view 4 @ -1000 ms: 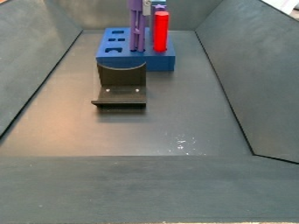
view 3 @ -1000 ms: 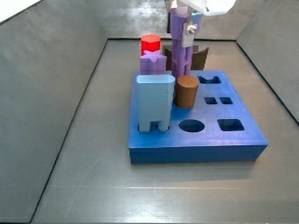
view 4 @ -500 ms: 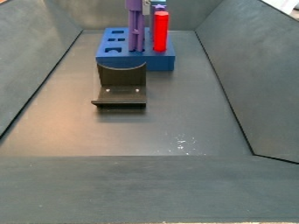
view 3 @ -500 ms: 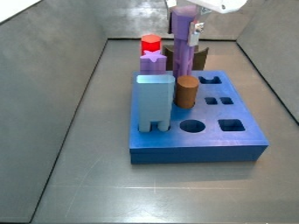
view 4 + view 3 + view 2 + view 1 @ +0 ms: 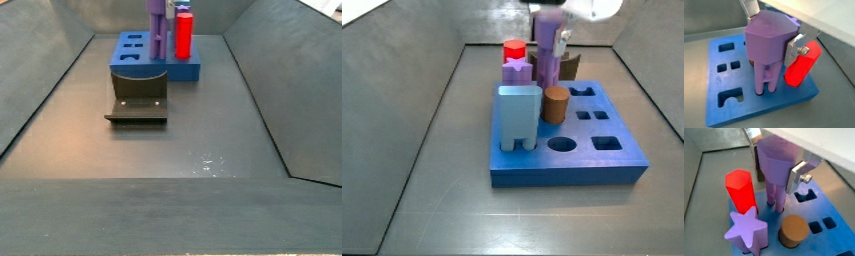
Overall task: Pick up the 3 prong object. Move up. Place the 3 prong object on the fixture. Regrasp the 3 prong object. Move to above the board. Insert the 3 prong object.
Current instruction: Insert the 3 prong object.
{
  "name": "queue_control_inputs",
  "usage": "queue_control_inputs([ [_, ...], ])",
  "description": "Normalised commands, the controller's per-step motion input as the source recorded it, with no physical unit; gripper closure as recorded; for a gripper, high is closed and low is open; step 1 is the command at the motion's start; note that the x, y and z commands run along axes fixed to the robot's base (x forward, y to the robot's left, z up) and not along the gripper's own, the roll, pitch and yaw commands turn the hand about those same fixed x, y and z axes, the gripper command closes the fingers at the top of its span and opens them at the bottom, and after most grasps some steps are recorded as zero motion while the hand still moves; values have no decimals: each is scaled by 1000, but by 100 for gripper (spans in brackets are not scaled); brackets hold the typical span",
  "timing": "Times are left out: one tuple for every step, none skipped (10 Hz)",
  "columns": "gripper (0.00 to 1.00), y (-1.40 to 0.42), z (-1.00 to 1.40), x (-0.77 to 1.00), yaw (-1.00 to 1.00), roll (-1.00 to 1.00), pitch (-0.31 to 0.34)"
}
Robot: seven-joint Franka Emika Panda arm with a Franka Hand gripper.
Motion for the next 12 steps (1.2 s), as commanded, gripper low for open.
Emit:
queue_control_inputs([
  [100, -131, -694, 91, 0, 183, 181],
  [100, -129, -777, 243, 0, 163, 166],
  [100, -191, -923, 374, 0, 130, 96],
  [100, -197, -1000, 460, 0, 100, 43],
  [100, -180, -1000, 546, 0, 81, 0],
  [100, -169, -1000, 577, 0, 81, 0],
  [100, -94, -1000, 483, 0, 93, 0],
  [100, 0, -97, -26, -149, 0, 47],
  [100, 0, 0, 0, 0, -7, 0],
  [100, 0, 0, 0, 0, 1, 7],
  [100, 0, 0, 0, 0, 14, 0],
  [100, 0, 0, 0, 0, 0, 0],
])
